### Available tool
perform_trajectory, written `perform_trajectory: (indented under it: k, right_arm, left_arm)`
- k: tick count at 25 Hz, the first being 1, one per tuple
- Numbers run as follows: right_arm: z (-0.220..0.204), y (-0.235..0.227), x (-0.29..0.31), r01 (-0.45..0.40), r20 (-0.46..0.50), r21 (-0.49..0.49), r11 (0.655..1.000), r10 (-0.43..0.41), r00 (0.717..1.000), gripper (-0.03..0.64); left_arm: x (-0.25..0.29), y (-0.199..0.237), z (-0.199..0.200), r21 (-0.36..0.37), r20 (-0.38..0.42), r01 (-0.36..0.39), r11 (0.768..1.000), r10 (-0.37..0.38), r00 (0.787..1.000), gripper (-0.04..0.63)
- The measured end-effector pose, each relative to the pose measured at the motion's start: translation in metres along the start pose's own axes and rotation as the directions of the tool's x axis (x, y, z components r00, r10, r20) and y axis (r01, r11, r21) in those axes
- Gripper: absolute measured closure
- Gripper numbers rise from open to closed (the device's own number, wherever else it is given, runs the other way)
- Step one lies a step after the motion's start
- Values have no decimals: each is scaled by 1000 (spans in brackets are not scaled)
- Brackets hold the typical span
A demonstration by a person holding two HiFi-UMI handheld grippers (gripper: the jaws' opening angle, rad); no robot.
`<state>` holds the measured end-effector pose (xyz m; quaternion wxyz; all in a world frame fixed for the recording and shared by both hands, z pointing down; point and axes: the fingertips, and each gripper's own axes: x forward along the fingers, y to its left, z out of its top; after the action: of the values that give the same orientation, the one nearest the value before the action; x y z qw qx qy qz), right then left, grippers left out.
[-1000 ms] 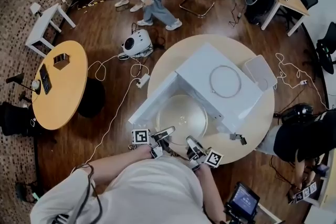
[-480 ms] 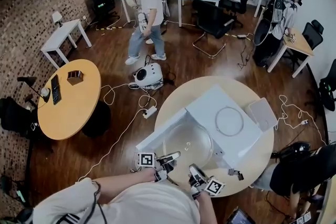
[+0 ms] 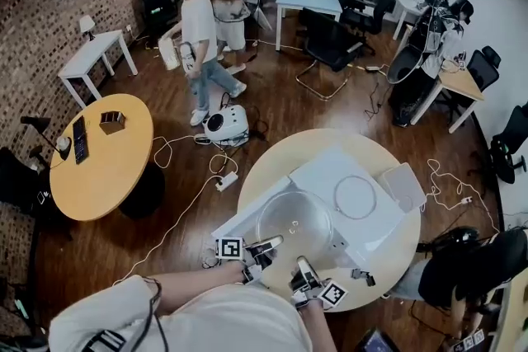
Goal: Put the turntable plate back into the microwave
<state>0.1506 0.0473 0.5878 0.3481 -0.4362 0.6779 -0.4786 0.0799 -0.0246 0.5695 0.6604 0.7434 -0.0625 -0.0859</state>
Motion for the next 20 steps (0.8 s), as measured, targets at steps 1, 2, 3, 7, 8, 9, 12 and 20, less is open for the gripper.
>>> perform_trajectory:
  k: [1, 2, 3, 7, 8, 9, 12, 20]
  right_arm:
    - [-2, 2, 3, 0, 1, -23, 1000, 0, 1000, 454]
    - [-2, 4, 7, 1, 4, -45, 999, -1, 1000, 464]
    - [0, 8, 10, 1, 10, -64, 998, 0, 1000, 503]
    - [15, 22, 19, -39, 60, -78, 996, 44, 997, 543]
    - [17, 24, 21, -48, 75, -75, 996, 53, 996, 546]
    - [18, 25, 21, -58, 93, -65, 996, 64, 994, 551]
    - [23, 32, 12, -100, 149, -8, 995, 100, 984, 557]
    - [28, 35, -6, -87, 210, 74, 993, 70, 975, 561]
  left_arm:
    - [-3, 1, 1, 9, -13, -2, 1000, 2, 1000, 557]
    - [-6, 2, 3, 23, -26, -3, 1000, 4, 1000, 557]
    - [-8, 2, 4, 25, -35, -10, 1000, 10, 999, 557]
    - [4, -9, 15, 76, -60, 59, 995, -54, 997, 557]
    - [6, -12, 18, 91, -69, 89, 992, -82, 994, 557]
    - [8, -16, 20, 97, -80, 117, 988, -109, 991, 557]
    - [15, -27, 15, 81, -120, 162, 983, -152, 981, 557]
    - [21, -20, -4, -2, -203, 91, 996, -90, 975, 556]
